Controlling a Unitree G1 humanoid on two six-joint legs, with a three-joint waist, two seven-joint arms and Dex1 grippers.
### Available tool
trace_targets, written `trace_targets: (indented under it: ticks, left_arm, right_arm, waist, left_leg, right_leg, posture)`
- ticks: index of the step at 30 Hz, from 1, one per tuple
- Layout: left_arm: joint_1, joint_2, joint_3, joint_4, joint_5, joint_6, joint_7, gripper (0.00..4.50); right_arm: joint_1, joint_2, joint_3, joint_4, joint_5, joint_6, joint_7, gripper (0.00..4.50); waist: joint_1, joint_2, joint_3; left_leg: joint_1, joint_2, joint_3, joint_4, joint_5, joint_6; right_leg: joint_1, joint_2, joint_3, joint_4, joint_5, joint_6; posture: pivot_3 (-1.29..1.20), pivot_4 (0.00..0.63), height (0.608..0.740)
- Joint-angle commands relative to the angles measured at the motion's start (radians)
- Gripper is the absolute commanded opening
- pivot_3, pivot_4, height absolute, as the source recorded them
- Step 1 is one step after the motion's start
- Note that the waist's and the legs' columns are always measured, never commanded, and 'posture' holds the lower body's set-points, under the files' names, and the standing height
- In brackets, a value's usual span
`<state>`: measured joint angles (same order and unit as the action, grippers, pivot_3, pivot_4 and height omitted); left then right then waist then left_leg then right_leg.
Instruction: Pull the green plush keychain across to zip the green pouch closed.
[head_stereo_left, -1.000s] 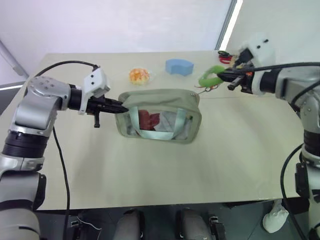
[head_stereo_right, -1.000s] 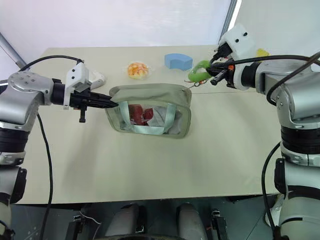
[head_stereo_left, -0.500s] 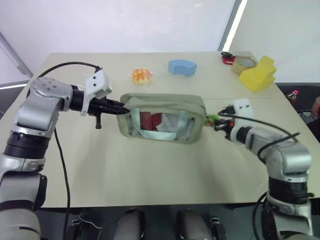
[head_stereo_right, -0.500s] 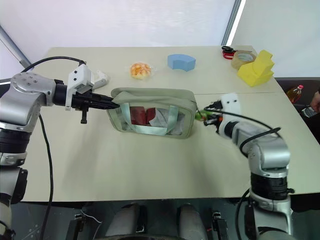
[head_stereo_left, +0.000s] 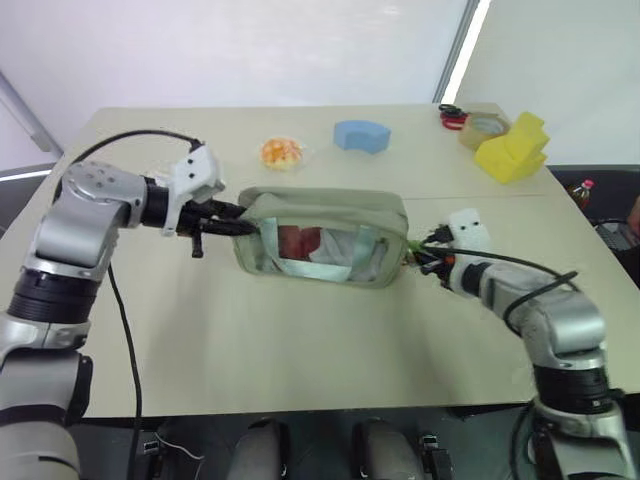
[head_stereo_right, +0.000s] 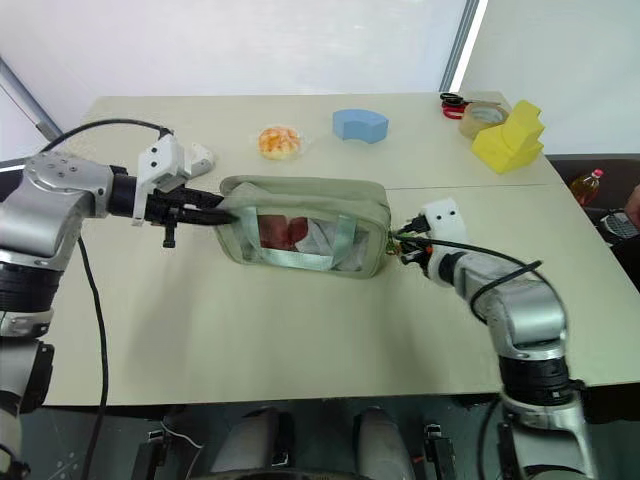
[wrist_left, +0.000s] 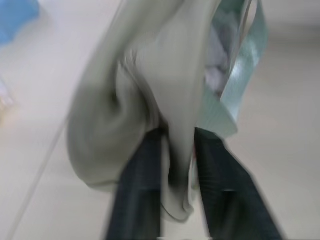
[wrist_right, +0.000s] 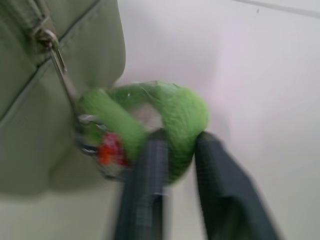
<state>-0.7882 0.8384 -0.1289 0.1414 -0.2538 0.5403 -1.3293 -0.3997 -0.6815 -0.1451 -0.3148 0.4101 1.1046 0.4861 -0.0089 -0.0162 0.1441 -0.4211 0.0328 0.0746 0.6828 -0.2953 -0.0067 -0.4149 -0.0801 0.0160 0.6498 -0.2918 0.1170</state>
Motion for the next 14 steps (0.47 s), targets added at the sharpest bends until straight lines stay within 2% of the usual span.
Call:
trace_targets:
  ticks: [1, 4, 9, 14]
  left_arm:
    - [-0.063, 0.023, 0.049, 0.043, -0.034, 0.035, -0.014, 3.06]
    - [-0.095, 0.059, 0.073, 0.103, -0.052, 0.055, -0.042, 4.49]
    - [-0.106, 0.106, 0.126, 0.127, -0.071, 0.095, -0.023, 4.49]
    - [-0.086, 0.116, 0.153, 0.097, -0.093, 0.122, -0.004, 4.49]
  right_arm:
    - [-0.077, -0.127, -0.111, -0.094, 0.130, 0.017, 0.164, 3.04]
    - [-0.148, -0.236, -0.176, -0.134, 0.281, 0.094, 0.285, 4.49]
    - [-0.223, -0.296, -0.204, -0.199, 0.430, 0.167, 0.332, 4.49]
    - [-0.257, -0.284, -0.187, -0.204, 0.451, 0.180, 0.273, 4.49]
  waist:
    - [-0.002, 0.000, 0.000]
    - [-0.006, 0.000, 0.000]
    - [-0.005, 0.000, 0.000]
    - [0.000, 0.000, 0.000]
  left_leg:
    - [0.000, 0.000, 0.000, 0.000, 0.000, 0.000]
    - [0.000, 0.002, 0.000, 0.000, 0.000, 0.001]
    - [0.001, 0.003, 0.000, 0.000, -0.001, 0.001]
    - [0.000, 0.002, 0.000, 0.000, -0.001, 0.001]
  right_leg:
    - [0.000, 0.000, 0.000, 0.000, 0.000, 0.000]
    - [-0.001, 0.002, 0.000, 0.000, 0.000, 0.000]
    - [-0.001, 0.002, 0.001, 0.000, 0.000, 0.000]
    - [-0.001, 0.001, 0.000, 0.000, 0.000, 0.000]
  posture:
    - [0.00, 0.150, 0.740]
    - [0.00, 0.150, 0.740]
    - [0.00, 0.150, 0.740]
    - [0.00, 0.150, 0.740]
